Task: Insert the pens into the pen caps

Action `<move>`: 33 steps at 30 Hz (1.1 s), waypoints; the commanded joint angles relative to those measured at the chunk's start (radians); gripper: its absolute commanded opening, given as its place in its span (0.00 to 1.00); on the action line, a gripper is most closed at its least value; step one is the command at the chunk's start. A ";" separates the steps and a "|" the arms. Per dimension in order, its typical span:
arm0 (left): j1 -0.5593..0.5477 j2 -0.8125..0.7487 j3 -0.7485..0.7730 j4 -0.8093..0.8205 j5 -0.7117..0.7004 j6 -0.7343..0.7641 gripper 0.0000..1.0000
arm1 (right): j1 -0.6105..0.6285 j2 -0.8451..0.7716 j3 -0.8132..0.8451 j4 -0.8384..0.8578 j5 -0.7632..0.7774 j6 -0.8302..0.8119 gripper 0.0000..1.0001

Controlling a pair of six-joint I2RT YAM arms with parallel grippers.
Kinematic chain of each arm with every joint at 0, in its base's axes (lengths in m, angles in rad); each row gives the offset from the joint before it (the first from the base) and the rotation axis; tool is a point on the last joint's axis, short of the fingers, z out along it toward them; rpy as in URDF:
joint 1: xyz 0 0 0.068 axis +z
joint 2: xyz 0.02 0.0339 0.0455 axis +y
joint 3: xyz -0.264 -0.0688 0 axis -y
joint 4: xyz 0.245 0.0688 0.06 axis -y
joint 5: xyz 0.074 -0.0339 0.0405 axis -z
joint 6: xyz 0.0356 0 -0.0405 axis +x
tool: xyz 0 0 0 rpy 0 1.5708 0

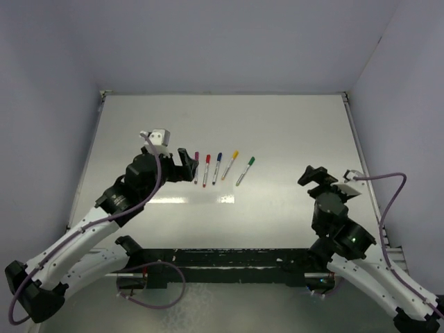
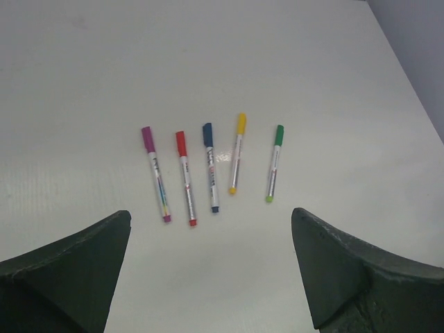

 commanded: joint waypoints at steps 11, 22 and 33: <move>0.003 -0.166 0.003 -0.288 -0.312 -0.136 0.99 | -0.003 -0.003 0.078 -0.335 0.140 0.239 1.00; 0.003 -0.199 0.001 -0.358 -0.389 -0.177 0.99 | -0.003 0.030 0.072 -0.305 0.153 0.224 1.00; 0.003 -0.177 -0.008 -0.342 -0.384 -0.164 0.99 | -0.002 0.050 0.075 -0.315 0.159 0.219 1.00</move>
